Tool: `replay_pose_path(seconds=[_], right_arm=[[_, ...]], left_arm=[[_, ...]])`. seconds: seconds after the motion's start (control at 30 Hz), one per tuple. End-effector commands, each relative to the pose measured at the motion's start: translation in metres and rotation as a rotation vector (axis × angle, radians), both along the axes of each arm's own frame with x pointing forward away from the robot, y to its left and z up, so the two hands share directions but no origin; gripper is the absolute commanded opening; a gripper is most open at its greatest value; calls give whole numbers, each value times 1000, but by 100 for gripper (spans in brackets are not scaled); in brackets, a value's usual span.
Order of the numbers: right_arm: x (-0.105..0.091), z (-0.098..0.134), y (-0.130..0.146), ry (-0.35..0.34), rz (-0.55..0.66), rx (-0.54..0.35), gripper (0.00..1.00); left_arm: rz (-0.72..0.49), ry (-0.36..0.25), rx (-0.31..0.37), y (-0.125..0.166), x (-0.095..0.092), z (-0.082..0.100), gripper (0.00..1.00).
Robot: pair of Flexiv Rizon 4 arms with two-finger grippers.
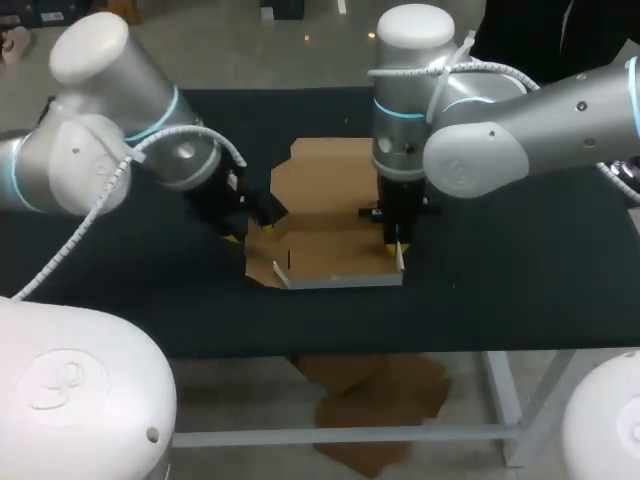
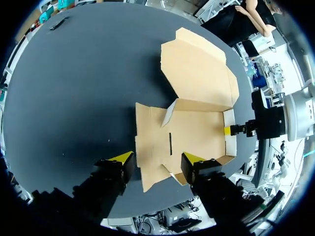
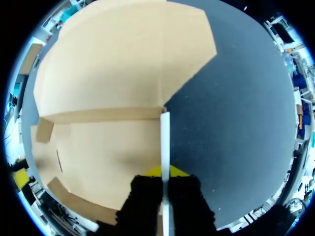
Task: Assemble the packaging by folding the flat box into shape, placing the metal phone stand inside, and closing the box properly
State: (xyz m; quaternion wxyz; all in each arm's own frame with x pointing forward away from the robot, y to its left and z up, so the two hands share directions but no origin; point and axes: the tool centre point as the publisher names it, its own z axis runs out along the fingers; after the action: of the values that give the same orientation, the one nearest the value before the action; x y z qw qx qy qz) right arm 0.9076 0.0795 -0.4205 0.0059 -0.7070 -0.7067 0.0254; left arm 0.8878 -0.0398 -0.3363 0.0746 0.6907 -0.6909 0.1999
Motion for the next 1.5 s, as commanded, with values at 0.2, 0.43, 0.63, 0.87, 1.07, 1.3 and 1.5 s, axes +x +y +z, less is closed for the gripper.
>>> replay_pose_path(seconds=[0.2,0.43,0.63,0.87,1.07,1.3,1.5], right_arm=[[0,0,1,1,-1,-3,0],[0,0,1,1,-1,-3,0],[0,0,1,1,-1,-3,0],[0,0,1,1,-1,-3,0],[0,0,1,1,-1,-3,0],[0,0,1,1,-1,-3,0],[0,0,1,1,-1,-3,0]], left_arm=[[-59,-16,-275,57,-12,-4,36],[-78,-4,-328,67,-9,-17,36],[-99,9,-363,65,-7,-27,25],[-108,14,-401,62,-8,-37,9],[-124,15,-428,54,-9,-46,0],[-146,25,-466,42,-11,-57,0],[-168,24,-499,30,-13,-64,0]])
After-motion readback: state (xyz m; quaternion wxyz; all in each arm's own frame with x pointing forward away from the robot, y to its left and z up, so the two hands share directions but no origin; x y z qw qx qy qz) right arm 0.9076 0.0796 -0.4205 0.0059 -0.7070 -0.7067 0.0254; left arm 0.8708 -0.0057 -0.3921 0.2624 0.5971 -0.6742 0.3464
